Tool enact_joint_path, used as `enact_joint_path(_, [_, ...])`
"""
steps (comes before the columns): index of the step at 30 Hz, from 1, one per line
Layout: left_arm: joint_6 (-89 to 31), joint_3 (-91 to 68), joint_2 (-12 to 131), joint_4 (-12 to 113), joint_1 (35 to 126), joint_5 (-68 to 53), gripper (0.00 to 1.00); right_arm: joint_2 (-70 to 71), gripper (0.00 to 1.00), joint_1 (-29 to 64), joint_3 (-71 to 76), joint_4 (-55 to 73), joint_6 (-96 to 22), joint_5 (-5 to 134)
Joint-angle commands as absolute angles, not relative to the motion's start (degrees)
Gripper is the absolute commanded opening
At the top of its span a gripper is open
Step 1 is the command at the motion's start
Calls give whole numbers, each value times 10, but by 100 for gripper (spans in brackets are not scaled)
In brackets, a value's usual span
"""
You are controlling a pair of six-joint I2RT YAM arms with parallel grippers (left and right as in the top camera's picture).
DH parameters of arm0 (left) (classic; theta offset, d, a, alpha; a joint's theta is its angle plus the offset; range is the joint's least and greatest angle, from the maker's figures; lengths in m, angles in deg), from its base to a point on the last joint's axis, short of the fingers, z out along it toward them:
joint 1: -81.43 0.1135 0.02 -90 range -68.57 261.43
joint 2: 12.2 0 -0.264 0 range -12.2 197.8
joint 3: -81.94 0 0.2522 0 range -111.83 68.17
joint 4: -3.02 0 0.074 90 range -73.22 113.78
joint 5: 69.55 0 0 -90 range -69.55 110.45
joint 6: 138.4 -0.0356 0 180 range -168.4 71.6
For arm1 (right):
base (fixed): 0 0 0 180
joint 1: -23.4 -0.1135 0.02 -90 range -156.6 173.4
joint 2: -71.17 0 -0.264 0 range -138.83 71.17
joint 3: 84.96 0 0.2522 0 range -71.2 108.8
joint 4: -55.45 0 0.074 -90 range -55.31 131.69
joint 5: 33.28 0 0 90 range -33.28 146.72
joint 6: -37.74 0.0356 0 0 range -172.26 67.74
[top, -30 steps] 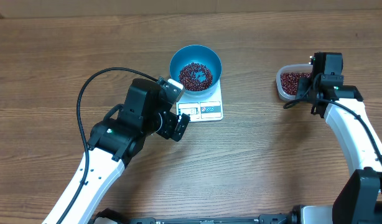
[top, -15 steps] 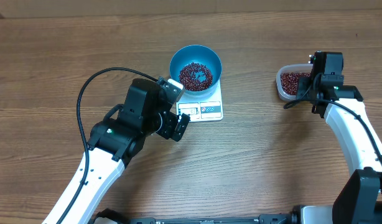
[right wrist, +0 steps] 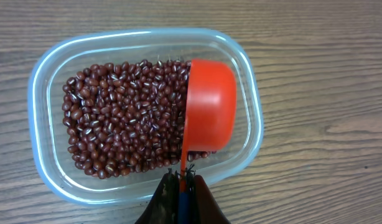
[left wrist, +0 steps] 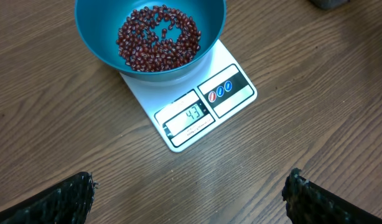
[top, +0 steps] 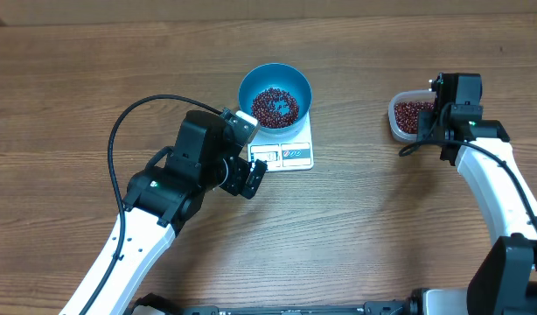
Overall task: Scoop item into bowl and weigh 150g on scale
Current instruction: 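Lower the red scoop into the bean tub with the right gripper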
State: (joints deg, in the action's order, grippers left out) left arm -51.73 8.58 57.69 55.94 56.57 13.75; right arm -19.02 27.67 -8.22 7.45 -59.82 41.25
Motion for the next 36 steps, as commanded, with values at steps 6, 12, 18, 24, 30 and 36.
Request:
enact_joint_path(6, [-512,86,580,557,567,134,100,-239,4,280,-83,70,-603,423])
enact_joint_path(12, [-512,86,580,558,567,134,99,-248,4,280,-83,71,-603,484])
enact_joint_path(18, [-512,86,580,557,567,134,100,-248,4,280,-83,71,-603,543])
enact_joint_path(24, [-512,86,580,558,567,134,100,-249,4,292,-83,74,-603,626])
enact_joint_path(30, [-512,86,580,558,567,134,100,-252,4,322,-83,71,-602,691])
enact_joint_path(36, [-512,86,580,558,567,134,99,-267,4,369,-83,68,-596,763])
